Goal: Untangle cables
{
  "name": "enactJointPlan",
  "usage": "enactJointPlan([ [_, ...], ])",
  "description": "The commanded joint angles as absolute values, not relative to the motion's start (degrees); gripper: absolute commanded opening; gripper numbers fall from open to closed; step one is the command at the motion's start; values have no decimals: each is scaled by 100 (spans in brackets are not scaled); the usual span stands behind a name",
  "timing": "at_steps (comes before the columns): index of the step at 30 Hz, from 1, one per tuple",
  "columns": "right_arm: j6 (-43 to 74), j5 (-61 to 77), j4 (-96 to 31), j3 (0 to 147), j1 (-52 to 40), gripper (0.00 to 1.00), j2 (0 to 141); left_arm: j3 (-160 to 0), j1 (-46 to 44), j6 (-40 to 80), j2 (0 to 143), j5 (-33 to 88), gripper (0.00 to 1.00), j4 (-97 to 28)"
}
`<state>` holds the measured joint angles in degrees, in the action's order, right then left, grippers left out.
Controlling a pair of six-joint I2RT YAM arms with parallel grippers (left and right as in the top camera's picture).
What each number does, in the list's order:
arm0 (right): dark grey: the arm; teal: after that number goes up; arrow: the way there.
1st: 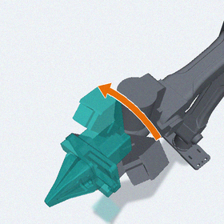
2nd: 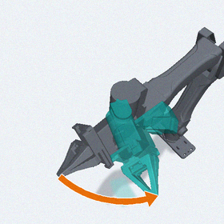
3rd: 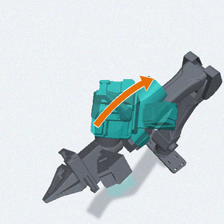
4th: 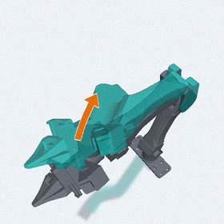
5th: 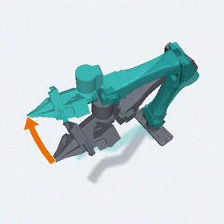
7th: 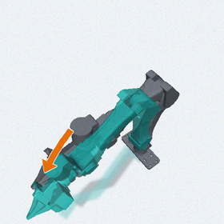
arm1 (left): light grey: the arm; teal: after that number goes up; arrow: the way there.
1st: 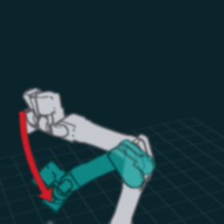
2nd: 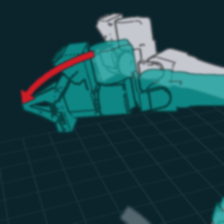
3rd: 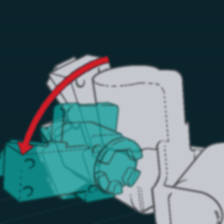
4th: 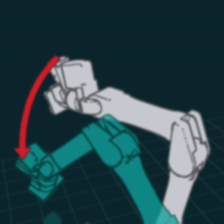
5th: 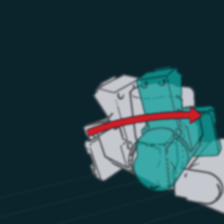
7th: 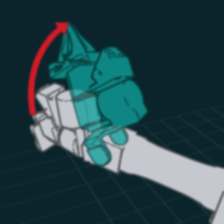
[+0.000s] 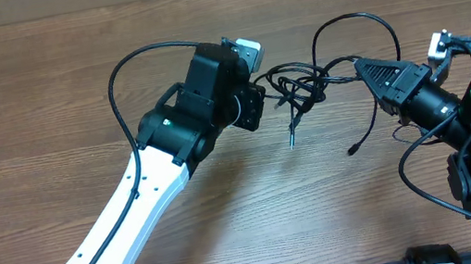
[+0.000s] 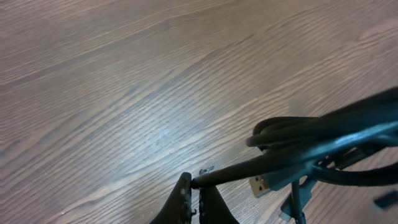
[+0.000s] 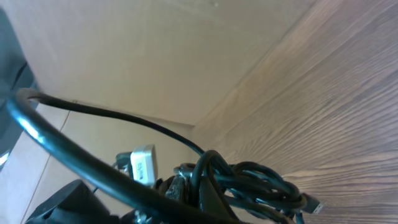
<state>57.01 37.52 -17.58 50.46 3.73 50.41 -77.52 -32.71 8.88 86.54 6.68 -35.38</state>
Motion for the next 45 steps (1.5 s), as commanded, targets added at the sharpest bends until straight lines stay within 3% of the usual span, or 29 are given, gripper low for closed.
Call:
enactJointPlan([
  [1,5719,3944,-1544,5109,460,4,4945,-7789,-3030,904,8549,231,4,-3614],
  [21,5564,6058,-781,5109,458,4,4952,-7789,-2659,899,8549,93,4,-2733],
  [30,5391,6239,-867,5107,458,4,5026,-7789,-2661,902,8549,185,4,-2582],
  [35,5205,5850,-1614,5107,458,18,5295,-7789,-2661,897,8549,292,4,-2676],
  [37,4897,5778,-2008,5107,458,32,5468,-7789,-2659,897,8549,176,5,-2773],
  [40,4469,5697,-2436,5107,458,47,5743,-7789,-2659,897,8589,-237,14,-2943],
  [42,4248,5636,-2585,5107,458,52,5909,-7789,-2655,899,8676,-550,19,-3011],
  [45,4064,5509,-2676,5107,458,60,6088,-7789,-2598,875,8892,-832,38,-3044],
])
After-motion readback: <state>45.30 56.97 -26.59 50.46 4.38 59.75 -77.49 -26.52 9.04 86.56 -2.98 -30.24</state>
